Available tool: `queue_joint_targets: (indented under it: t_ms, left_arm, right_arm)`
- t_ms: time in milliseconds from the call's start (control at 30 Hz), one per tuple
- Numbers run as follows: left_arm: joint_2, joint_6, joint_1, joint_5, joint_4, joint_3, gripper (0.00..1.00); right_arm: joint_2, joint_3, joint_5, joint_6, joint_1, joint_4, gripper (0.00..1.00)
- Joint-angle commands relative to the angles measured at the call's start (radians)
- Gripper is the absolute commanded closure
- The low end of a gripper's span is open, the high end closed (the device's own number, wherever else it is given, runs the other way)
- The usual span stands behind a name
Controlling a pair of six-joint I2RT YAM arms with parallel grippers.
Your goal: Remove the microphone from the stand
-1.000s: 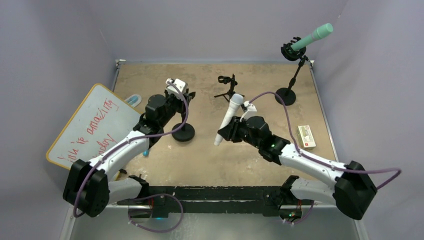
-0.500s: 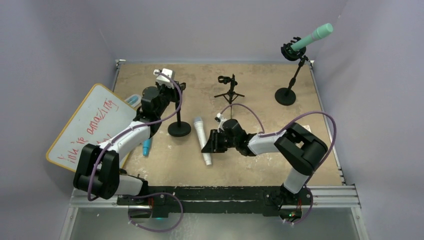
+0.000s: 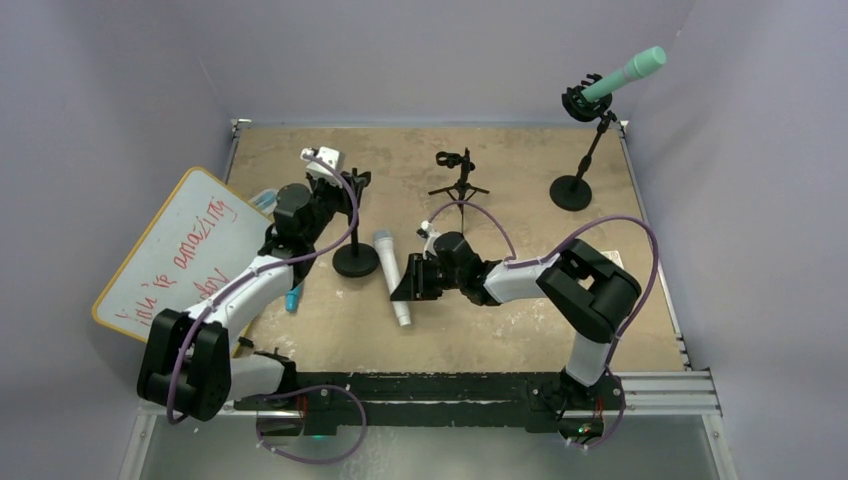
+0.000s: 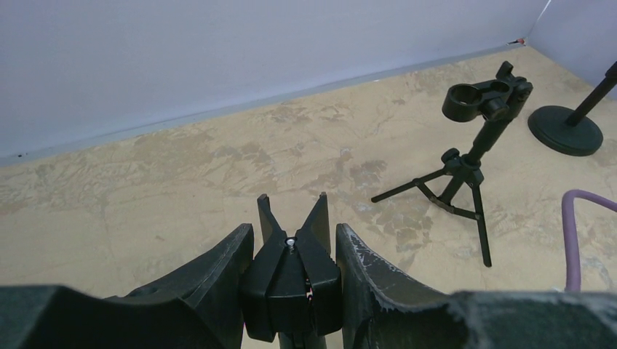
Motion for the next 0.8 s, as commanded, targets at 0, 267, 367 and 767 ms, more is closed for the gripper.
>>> queue_joint_targets:
  t_ms: [0, 267, 367, 767]
  left_arm:
    - [-0.070, 0.001, 0.007, 0.027, 0.082, -0.089, 1.00]
    - [-0.045, 0.061, 0.007, 0.018, 0.324, -0.076, 1.00]
    - [-0.015, 0.052, 0.008, 0.033, 0.416, -0.058, 1.00]
    - [0.091, 0.001, 0.007, 0.014, 0.421, -0.051, 0.66]
  right_arm:
    - [-0.056, 0.011, 0.059, 0.014, 0.003, 0.001, 0.89]
    - [-0.148, -0.026, 0.126, 0.026, 0.003, -0.015, 0.89]
    - [-0.165, -0.038, 0.134, 0.029, 0.003, -0.017, 0.89]
    - [-0.113, -0.029, 0.150, 0.059, 0.003, -0.046, 0.87]
